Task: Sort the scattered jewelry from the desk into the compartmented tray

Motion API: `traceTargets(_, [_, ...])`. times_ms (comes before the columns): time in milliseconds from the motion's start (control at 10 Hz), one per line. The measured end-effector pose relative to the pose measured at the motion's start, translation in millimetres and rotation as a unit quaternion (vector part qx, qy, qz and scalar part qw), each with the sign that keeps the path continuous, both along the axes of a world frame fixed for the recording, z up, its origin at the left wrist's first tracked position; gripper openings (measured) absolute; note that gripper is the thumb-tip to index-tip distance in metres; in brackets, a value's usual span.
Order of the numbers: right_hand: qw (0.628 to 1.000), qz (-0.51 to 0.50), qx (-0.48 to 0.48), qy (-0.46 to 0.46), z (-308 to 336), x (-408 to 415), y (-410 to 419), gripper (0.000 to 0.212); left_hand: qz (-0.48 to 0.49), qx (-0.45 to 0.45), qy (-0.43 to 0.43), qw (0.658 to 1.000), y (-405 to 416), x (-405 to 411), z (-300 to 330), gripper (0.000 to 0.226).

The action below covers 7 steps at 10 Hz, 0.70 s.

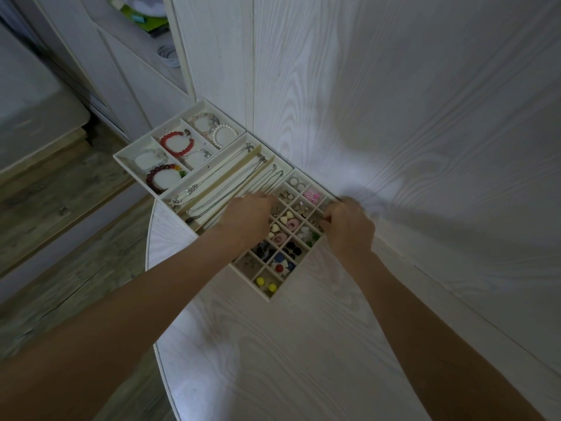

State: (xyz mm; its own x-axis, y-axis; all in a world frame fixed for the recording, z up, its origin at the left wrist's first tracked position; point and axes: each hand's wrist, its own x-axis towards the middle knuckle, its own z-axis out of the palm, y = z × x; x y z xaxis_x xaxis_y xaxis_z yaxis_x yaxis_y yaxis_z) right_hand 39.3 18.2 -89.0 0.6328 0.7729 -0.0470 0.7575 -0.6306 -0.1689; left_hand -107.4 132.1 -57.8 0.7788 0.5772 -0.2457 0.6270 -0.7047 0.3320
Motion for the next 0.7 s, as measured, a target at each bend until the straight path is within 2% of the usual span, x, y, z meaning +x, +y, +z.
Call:
traceTargets(300, [0.999, -0.032, 0.005, 0.0, -6, -4, 2, 0.011, -0.017, 0.026, 0.033, 0.999, -4, 3, 3, 0.053])
traceTargets(500, [0.993, -0.016, 0.037, 0.108, 4, -3, -3, 0.012, -0.02, -0.021, 0.069, 0.997, -2, 8, 11, 0.046])
traceTargets(600, [0.975, -0.01, 0.087, 0.204, 19, -8, -9, 0.015, -0.011, -0.065, 0.027, 0.997, -2, 4, 17, 0.039])
traceTargets(700, [0.954, -0.041, 0.118, 0.273, 38, -19, -26, 0.017, 0.045, -0.13, -0.052, 0.989, -6, -14, 31, 0.034])
